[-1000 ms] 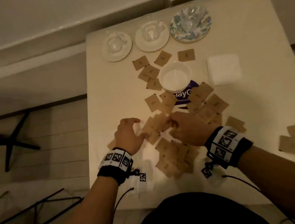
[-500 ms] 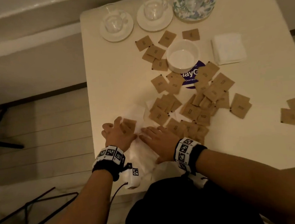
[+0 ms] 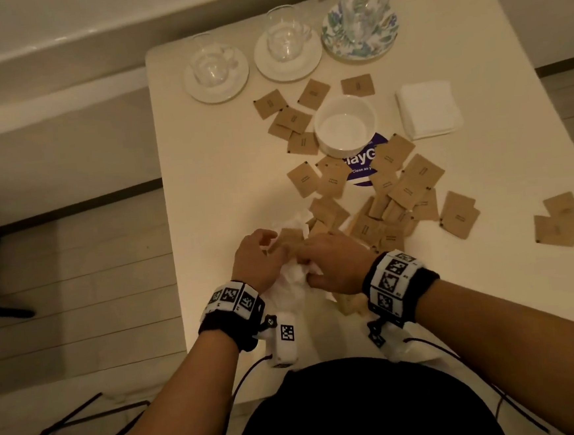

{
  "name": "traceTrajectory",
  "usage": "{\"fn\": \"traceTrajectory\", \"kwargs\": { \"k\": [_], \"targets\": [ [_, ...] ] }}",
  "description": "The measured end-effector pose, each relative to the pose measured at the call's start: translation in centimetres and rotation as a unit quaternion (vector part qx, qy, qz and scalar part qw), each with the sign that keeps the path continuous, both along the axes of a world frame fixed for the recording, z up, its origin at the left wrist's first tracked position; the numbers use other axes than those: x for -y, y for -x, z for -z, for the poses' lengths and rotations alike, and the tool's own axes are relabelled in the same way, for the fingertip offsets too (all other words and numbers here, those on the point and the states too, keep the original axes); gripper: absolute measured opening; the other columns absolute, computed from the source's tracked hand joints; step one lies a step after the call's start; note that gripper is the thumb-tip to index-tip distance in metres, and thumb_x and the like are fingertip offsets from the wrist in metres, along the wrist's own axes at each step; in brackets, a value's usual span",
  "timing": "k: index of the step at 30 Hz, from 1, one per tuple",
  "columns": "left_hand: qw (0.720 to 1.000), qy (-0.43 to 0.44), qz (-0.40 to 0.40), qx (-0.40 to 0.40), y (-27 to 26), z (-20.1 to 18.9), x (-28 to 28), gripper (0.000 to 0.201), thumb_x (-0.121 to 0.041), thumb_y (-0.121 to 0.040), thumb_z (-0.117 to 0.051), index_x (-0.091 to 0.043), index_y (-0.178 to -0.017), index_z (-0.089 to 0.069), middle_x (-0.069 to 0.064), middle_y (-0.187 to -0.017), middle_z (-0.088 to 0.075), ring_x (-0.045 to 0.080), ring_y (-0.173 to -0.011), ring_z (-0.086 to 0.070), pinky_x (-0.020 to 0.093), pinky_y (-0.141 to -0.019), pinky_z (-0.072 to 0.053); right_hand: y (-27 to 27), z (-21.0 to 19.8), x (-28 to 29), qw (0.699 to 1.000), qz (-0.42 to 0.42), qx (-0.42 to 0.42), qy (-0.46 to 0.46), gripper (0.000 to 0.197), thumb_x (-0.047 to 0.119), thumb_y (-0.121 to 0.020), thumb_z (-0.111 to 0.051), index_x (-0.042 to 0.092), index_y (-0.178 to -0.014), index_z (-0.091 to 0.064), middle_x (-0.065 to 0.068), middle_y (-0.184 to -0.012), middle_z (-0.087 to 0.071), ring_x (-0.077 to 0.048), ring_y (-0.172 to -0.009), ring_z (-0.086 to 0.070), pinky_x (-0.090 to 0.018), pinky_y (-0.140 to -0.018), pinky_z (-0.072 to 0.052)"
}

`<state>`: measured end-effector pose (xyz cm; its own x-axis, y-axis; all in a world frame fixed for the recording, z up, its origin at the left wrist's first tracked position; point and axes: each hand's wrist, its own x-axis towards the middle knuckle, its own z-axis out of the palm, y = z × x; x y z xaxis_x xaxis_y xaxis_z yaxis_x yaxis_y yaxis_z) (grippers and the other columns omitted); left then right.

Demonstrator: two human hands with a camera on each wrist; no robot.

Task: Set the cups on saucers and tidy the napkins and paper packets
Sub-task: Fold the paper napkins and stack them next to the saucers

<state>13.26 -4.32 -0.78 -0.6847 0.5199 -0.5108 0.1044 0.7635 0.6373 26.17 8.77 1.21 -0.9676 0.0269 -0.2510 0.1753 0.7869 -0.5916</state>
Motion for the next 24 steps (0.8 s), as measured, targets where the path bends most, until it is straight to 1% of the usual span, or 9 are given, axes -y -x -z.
{"fn": "traceTrajectory", "kwargs": {
  "k": [4, 8, 9, 12, 14, 17, 20, 22, 24],
  "targets": [
    [0.995, -0.047, -0.051, 0.065, 0.7, -1.4, -1.5, 0.011, -0.038, -0.094, -0.059, -0.029, -0.097, -0.064, -0.006, -0.105, -0.067, 0.017, -0.098, -0.063, 0.03, -0.081, -0.048, -0.1, -1.3, -2.8, 0.983, 0.14, 0.011, 0.115, 0.013, 0.031, -0.082, -0.069, 0.032, -0.086, -0.057, 0.018, -0.084, -0.055, -0.002, -0.08, -0.054, -0.019, -0.068, -0.035],
    [0.992, -0.115, -0.042, 0.025, 1.1, -3.1, -2.5, 0.021, -0.039, -0.097, -0.056, -0.023, -0.106, -0.066, 0.0, -0.113, -0.064, 0.018, -0.107, -0.06, 0.03, -0.089, -0.047, -0.1, -2.0, -4.8, 0.942, 0.255, 0.017, 0.218, 0.015, 0.027, -0.084, -0.071, 0.014, -0.087, -0.063, -0.002, -0.089, -0.065, -0.019, -0.082, -0.06, -0.028, -0.071, -0.049],
    [0.989, -0.141, -0.027, 0.035, 1.1, -3.6, -2.7, 0.025, -0.041, -0.095, -0.057, -0.022, -0.108, -0.066, 0.0, -0.112, -0.065, 0.017, -0.105, -0.061, 0.028, -0.086, -0.049, -0.2, -2.1, -5.1, 0.931, 0.28, 0.003, 0.235, 0.015, 0.026, -0.084, -0.072, 0.013, -0.088, -0.065, -0.003, -0.088, -0.067, -0.019, -0.082, -0.062, -0.028, -0.072, -0.05],
    [0.973, -0.208, 0.03, 0.099, 0.6, -5.7, -4.0, 0.037, -0.048, -0.084, -0.062, -0.027, -0.115, -0.059, -0.008, -0.107, -0.066, 0.001, -0.092, -0.065, 0.013, -0.07, -0.05, -0.4, -2.5, -6.1, 0.911, 0.324, -0.029, 0.252, 0.017, 0.029, -0.088, -0.069, 0.016, -0.098, -0.067, 0.002, -0.093, -0.069, -0.013, -0.084, -0.063, -0.021, -0.074, -0.05],
    [0.962, -0.244, 0.042, 0.112, 0.4, -6.5, -5.1, 0.042, -0.046, -0.084, -0.059, -0.03, -0.122, -0.051, -0.013, -0.113, -0.062, -0.007, -0.094, -0.063, 0.012, -0.071, -0.052, -0.8, -2.6, -6.9, 0.9, 0.352, -0.032, 0.253, 0.018, 0.031, -0.09, -0.066, 0.018, -0.102, -0.066, 0.002, -0.096, -0.069, -0.013, -0.087, -0.064, -0.023, -0.074, -0.05],
    [0.95, -0.269, 0.022, 0.156, 0.2, -6.7, -6.9, 0.046, -0.046, -0.084, -0.058, -0.036, -0.128, -0.046, -0.019, -0.115, -0.059, -0.002, -0.097, -0.064, 0.027, -0.075, -0.059, -1.6, -2.4, -7.5, 0.888, 0.384, -0.038, 0.251, 0.015, 0.034, -0.091, -0.064, 0.022, -0.1, -0.066, 0.005, -0.092, -0.068, -0.006, -0.081, -0.063, -0.017, -0.066, -0.044],
    [0.959, -0.237, 0.002, 0.158, -0.3, -6.1, -8.6, 0.077, -0.046, -0.078, -0.073, -0.029, -0.142, -0.034, -0.016, -0.124, -0.051, 0.002, -0.11, -0.056, 0.028, -0.085, -0.055, -2.1, -2.0, -7.3, 0.898, 0.391, -0.064, 0.193, 0.013, 0.038, -0.087, -0.067, 0.03, -0.095, -0.06, 0.013, -0.091, -0.063, 0.001, -0.081, -0.059, -0.02, -0.068, -0.047],
    [0.971, -0.193, -0.007, 0.14, -0.8, -5.6, -9.5, 0.086, -0.032, -0.076, -0.082, -0.023, -0.144, -0.031, -0.005, -0.129, -0.047, 0.016, -0.115, -0.052, 0.033, -0.09, -0.052, -2.5, -1.7, -7.0, 0.901, 0.395, -0.067, 0.166, 0.03, 0.04, -0.08, -0.073, 0.028, -0.102, -0.057, 0.01, -0.098, -0.062, -0.006, -0.087, -0.058, -0.029, -0.076, -0.051],
    [0.976, -0.193, 0.004, 0.1, -1.1, -5.0, -9.8, 0.076, -0.013, -0.075, -0.082, -0.017, -0.139, -0.04, 0.0, -0.131, -0.049, 0.02, -0.119, -0.05, 0.029, -0.093, -0.049, -3.2, -1.4, -7.0, 0.908, 0.382, -0.041, 0.165, 0.055, 0.042, -0.07, -0.082, 0.029, -0.113, -0.051, 0.009, -0.109, -0.057, -0.012, -0.098, -0.055, -0.029, -0.083, -0.049]
  ]
}}
